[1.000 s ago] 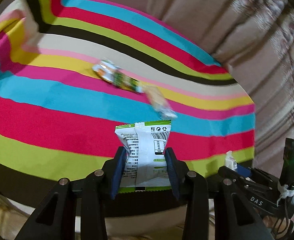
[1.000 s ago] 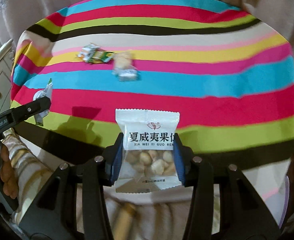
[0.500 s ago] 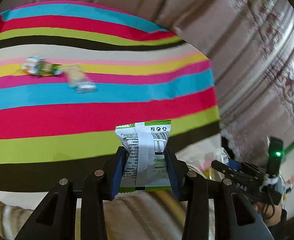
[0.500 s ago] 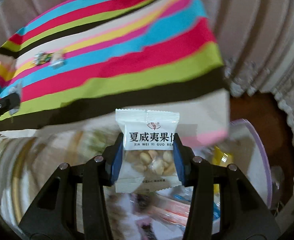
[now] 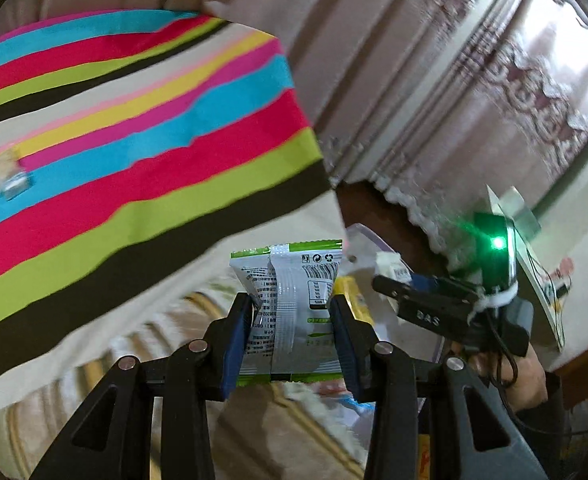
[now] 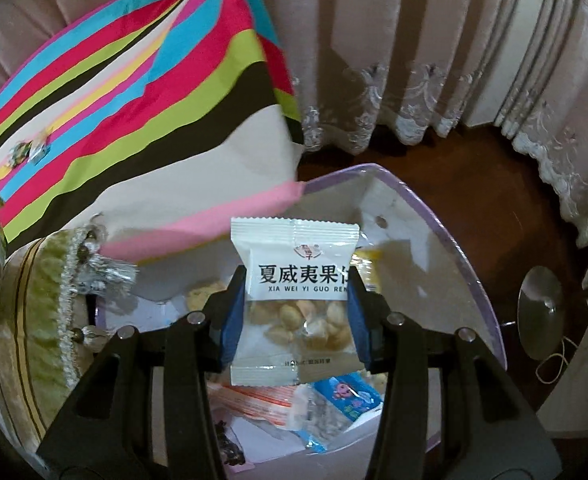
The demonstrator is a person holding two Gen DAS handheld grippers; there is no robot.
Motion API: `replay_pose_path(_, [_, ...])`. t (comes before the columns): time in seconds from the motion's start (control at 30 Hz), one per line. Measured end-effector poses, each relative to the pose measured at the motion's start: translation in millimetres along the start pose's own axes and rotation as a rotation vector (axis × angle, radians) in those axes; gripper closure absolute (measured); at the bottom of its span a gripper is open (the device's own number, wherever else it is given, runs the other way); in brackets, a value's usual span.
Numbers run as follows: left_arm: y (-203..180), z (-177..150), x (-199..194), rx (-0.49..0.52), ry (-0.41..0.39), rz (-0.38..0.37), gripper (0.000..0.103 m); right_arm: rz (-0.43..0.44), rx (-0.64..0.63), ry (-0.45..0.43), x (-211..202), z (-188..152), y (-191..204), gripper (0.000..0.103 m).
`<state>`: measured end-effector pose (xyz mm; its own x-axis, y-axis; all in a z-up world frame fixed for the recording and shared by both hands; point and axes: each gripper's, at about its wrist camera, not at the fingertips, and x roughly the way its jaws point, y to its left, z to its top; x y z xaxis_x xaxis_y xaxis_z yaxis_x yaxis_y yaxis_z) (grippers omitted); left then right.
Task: Organize snacks
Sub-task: 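Lift both held white packets and carry them over the white box, then open both grippers to drop the white packets into the box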
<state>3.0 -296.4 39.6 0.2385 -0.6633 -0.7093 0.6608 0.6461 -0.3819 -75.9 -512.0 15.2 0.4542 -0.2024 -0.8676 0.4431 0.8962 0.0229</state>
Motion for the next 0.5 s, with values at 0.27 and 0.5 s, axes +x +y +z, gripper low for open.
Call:
replay_pose_path(0.27, [-26,-4,14,0.078,0.065,-0.027,0.047,-0.017,0.015,-0.008,-3,3,-7,0.035])
replay_pose_path(0.5, [-12,-1,12,0.013,0.055,-0.025,0.045,0.002,0.0,-0.025,-6,6,5,0.03])
